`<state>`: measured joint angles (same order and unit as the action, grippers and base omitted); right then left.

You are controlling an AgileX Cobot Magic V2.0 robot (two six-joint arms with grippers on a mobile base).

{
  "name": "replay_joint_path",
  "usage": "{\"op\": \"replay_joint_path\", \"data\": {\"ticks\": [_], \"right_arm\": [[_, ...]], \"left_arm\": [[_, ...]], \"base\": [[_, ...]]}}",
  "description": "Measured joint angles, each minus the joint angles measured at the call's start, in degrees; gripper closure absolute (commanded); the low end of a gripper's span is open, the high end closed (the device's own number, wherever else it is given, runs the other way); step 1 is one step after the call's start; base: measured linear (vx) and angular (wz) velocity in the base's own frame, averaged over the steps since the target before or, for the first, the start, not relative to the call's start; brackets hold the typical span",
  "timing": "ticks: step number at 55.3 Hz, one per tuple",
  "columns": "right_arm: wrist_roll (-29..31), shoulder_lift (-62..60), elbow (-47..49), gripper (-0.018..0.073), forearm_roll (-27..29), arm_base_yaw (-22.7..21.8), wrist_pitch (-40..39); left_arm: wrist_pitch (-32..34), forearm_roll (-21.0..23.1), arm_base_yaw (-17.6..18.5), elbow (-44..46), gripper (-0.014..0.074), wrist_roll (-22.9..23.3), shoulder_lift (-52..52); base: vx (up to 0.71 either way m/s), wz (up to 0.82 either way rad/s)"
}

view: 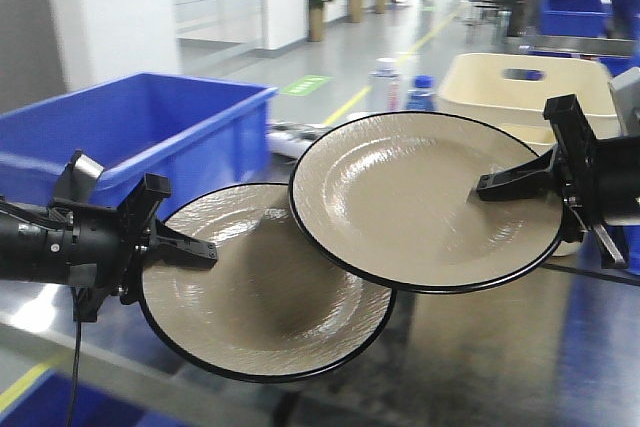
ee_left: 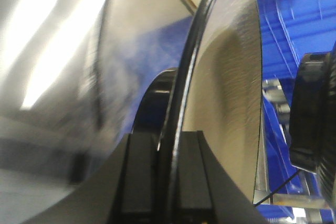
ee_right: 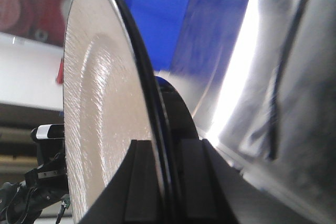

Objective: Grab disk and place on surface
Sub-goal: 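Hold both plates raised while the base drives to the steel counter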

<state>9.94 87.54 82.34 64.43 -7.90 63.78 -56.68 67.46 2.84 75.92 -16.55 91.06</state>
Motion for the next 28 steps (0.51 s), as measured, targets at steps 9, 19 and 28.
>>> {"op": "replay_joint_path", "data": {"ticks": [9, 19, 28], "right_arm": [[0.0, 0.0, 0.0, 0.0567, 0.0, 0.0, -0.1], [0.0, 0.0, 0.0, 0.0567, -0.1, 0.0, -0.1], [0.0, 0.0, 0.0, 0.0567, -0.2, 0.0, -0.1]], "left_arm": [[0.0, 0.0, 0.0, 0.0, 0.0598, 0.0, 0.0], [0.0, 0.0, 0.0, 0.0, 0.0598, 0.0, 0.0], [-0.1, 0.1, 0.2, 0.0, 0.0598, 0.0, 0.0]], "base": [[0.26, -0.64], [0.21, -0.57], [0.16, -0.41]]}}
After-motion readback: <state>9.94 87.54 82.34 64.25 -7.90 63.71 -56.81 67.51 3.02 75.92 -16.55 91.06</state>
